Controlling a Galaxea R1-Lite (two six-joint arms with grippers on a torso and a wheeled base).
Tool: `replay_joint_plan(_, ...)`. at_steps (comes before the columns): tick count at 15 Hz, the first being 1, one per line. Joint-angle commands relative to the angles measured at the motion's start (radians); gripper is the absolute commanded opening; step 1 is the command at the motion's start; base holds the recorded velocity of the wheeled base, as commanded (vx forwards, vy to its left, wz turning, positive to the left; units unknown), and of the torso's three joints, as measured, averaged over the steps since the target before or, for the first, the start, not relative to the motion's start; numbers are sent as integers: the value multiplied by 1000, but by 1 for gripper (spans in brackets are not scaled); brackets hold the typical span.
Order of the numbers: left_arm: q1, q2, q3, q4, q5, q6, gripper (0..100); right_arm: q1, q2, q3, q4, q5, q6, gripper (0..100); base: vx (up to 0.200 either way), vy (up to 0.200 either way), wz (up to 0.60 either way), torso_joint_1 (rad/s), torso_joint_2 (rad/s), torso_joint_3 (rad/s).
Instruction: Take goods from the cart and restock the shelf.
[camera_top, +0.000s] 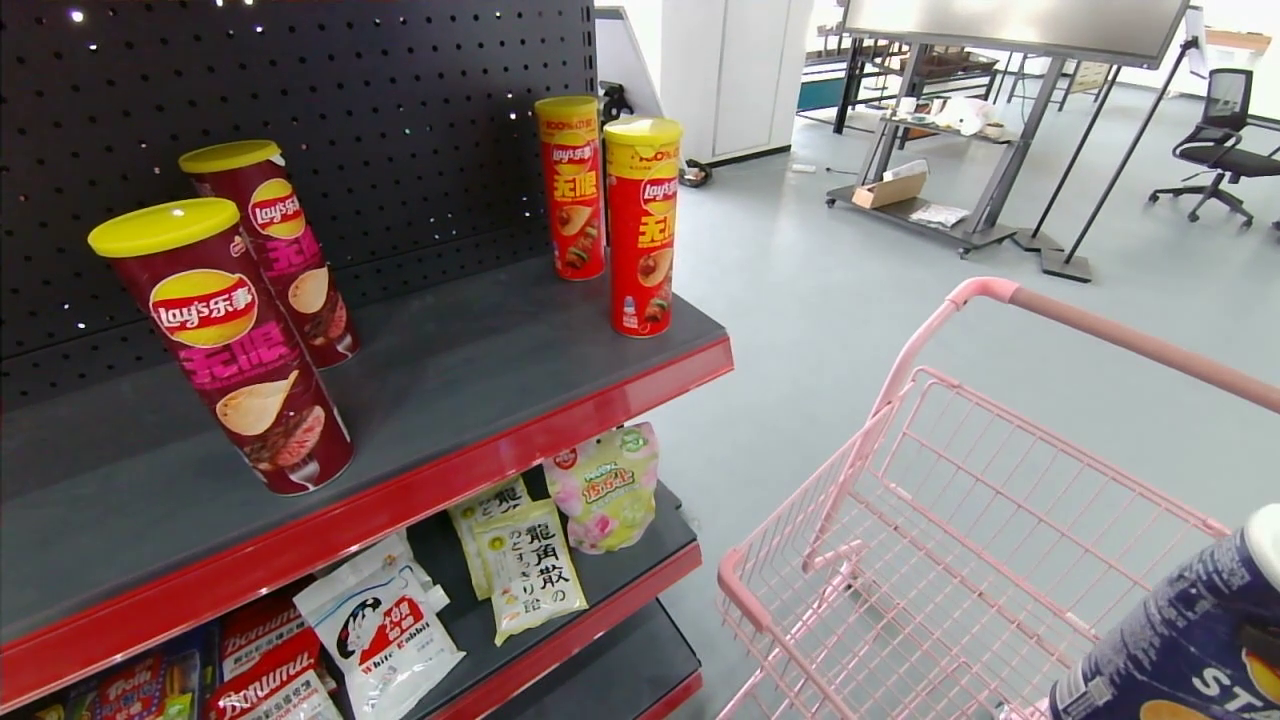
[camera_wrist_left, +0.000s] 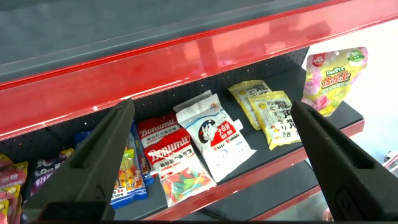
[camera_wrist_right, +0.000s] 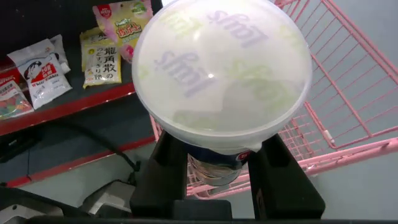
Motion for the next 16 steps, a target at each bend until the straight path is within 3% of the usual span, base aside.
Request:
replay_joint_plan(1,0,2,0,0,0,0,100,-3,-60,27,1,0,-12,0,0,0,0,0,0,0)
replay_joint_plan(16,0,2,0,0,0,0,100,-1,99,-13,-83,3,-25,0,0,0,0,154,-366,-218)
